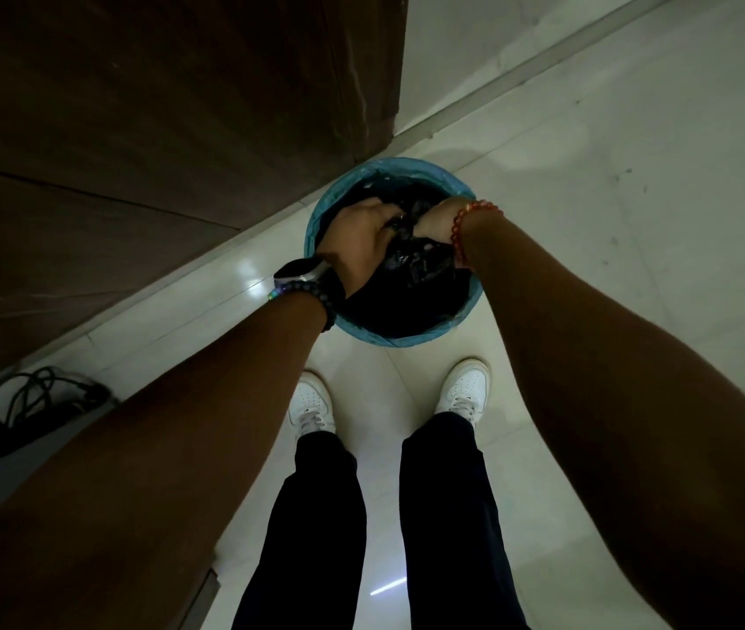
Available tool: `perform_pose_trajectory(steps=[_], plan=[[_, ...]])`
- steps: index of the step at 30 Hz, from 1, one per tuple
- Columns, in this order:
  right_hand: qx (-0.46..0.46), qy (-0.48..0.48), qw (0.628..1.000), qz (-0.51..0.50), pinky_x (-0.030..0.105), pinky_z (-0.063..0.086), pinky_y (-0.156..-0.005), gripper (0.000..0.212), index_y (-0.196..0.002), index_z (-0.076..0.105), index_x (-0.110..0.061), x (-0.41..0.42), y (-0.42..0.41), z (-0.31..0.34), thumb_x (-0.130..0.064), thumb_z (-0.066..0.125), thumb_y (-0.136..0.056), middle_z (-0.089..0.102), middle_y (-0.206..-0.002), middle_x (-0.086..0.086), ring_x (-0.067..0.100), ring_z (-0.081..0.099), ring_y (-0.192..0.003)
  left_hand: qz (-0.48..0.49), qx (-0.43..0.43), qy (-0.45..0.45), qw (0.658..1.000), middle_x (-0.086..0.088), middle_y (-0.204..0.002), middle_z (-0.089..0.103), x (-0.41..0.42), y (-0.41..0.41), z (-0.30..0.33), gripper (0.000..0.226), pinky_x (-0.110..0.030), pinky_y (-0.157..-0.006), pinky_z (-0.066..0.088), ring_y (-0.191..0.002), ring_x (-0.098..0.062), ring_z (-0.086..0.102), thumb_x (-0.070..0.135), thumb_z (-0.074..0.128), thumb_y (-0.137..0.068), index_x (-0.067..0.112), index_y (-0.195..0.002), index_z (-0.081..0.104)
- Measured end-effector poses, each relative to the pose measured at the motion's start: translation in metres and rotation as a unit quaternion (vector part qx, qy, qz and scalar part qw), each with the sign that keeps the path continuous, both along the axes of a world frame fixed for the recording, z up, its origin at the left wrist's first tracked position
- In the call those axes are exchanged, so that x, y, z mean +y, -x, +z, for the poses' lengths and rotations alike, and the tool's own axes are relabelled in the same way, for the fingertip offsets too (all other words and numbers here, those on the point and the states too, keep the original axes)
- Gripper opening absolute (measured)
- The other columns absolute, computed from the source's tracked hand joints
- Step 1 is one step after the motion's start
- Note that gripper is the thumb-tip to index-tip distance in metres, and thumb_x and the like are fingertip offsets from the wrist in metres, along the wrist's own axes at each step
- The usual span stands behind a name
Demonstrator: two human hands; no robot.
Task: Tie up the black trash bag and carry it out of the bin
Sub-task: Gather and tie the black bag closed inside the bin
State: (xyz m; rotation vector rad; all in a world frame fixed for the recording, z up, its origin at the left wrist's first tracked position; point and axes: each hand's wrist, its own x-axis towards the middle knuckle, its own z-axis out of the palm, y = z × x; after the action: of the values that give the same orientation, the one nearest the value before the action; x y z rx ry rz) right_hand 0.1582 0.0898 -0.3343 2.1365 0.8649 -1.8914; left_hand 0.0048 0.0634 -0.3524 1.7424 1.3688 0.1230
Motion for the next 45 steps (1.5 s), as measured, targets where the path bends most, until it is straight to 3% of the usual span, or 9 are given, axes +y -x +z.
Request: perform_pose_trajectory(steps=[3,7,10,14,19,23,27,36,45], plan=[[0.075,0.069,0.993,-0.064,0.045,0.051,-0.099,0.044,-0.129,0.052,-0.003,0.003,0.001,0.013,-0.018,0.057,-0.088,0.062,-0.121,0.017,0.033,0.063,-0.107,0.044,0.021,0.022,0.999,-0.030,-0.111,0.068,0.008,-0.007,0.007,0.036,-0.039,-0.092,0.047,-0.106,-0.040,0.065,0.013,0.042,-0.095,-0.009,-0.106,0.067],[0.179,0.051,0.954,-0.236,0.025,0.048,-0.067,0.023,-0.086,0.067,-0.008,-0.009,-0.004,0.012,-0.020,0.047,-0.084,0.064,-0.071,0.008,0.020,0.053,-0.060,0.057,0.076,0.121,0.988,-0.031,-0.120,0.066,0.019,-0.004,0.008,0.042,-0.040,-0.098,0.046,-0.115,-0.039,0.062,0.023,0.042,-0.105,-0.011,-0.112,0.065],[0.112,-0.092,0.974,-0.176,0.017,0.047,-0.056,0.011,-0.083,0.061,-0.008,-0.025,-0.005,0.009,0.000,0.054,-0.087,0.057,-0.078,0.005,0.016,0.053,-0.070,0.151,0.017,0.275,0.949,-0.022,-0.116,0.070,0.027,0.001,0.003,0.046,-0.042,-0.101,0.051,-0.110,-0.034,0.065,0.040,0.050,-0.096,0.001,-0.112,0.069],[0.110,-0.338,0.934,0.030,0.011,0.045,-0.089,0.068,-0.129,0.051,-0.013,-0.040,0.009,-0.009,-0.010,0.082,-0.068,0.056,-0.110,0.004,0.011,0.055,-0.098,0.245,-0.077,0.374,0.891,-0.007,-0.083,0.068,0.032,-0.003,0.005,0.021,-0.024,-0.057,0.053,-0.066,-0.017,0.064,0.023,0.049,-0.103,0.012,-0.099,0.066],[0.021,-0.481,0.873,-0.072,0.023,0.049,-0.093,0.024,-0.105,0.076,-0.010,-0.052,0.025,-0.017,-0.018,0.069,-0.084,0.069,-0.102,0.010,0.011,0.061,-0.094,0.293,-0.125,0.435,0.842,0.007,-0.052,0.057,0.033,-0.004,0.002,0.032,-0.017,-0.050,0.040,-0.048,-0.006,0.048,0.019,0.046,-0.104,0.021,-0.074,0.057],[0.015,-0.456,0.864,-0.215,0.028,0.050,-0.099,0.021,-0.104,0.075,-0.005,-0.056,0.041,-0.004,-0.011,0.064,-0.088,0.073,-0.107,0.008,0.015,0.066,-0.103,0.385,-0.132,0.378,0.831,-0.009,-0.089,0.073,0.035,0.000,-0.007,0.022,-0.034,-0.076,0.058,-0.079,-0.024,0.070,0.028,0.056,-0.100,0.011,-0.099,0.069],[0.055,-0.298,0.838,-0.454,0.032,0.058,-0.090,0.019,-0.102,0.076,-0.007,-0.075,0.038,0.006,-0.014,0.068,-0.085,0.077,-0.098,0.004,0.018,0.071,-0.096,0.312,0.103,0.196,0.924,-0.022,-0.141,0.059,0.039,0.020,-0.025,0.051,-0.043,-0.112,0.042,-0.132,-0.037,0.054,0.039,0.050,-0.100,0.001,-0.134,0.058],[0.086,-0.142,0.663,-0.731,0.042,0.057,-0.093,0.009,-0.083,0.065,-0.001,-0.112,-0.008,0.002,-0.002,0.061,-0.091,0.069,-0.093,0.015,0.032,0.069,-0.098,0.323,0.194,0.156,0.913,-0.023,-0.132,0.064,0.017,0.041,-0.033,0.038,-0.044,-0.100,0.055,-0.119,-0.037,0.064,0.025,0.049,-0.101,0.001,-0.127,0.062],[0.026,-0.324,0.896,-0.301,0.044,0.057,-0.076,0.022,-0.078,0.064,-0.022,-0.057,0.012,-0.006,-0.026,0.049,-0.094,0.069,-0.071,0.011,0.028,0.068,-0.070,0.267,-0.136,0.068,0.951,-0.005,-0.086,0.076,0.002,0.005,0.000,0.028,-0.037,-0.079,0.059,-0.081,-0.012,0.070,0.032,0.062,-0.096,0.009,-0.089,0.075]])
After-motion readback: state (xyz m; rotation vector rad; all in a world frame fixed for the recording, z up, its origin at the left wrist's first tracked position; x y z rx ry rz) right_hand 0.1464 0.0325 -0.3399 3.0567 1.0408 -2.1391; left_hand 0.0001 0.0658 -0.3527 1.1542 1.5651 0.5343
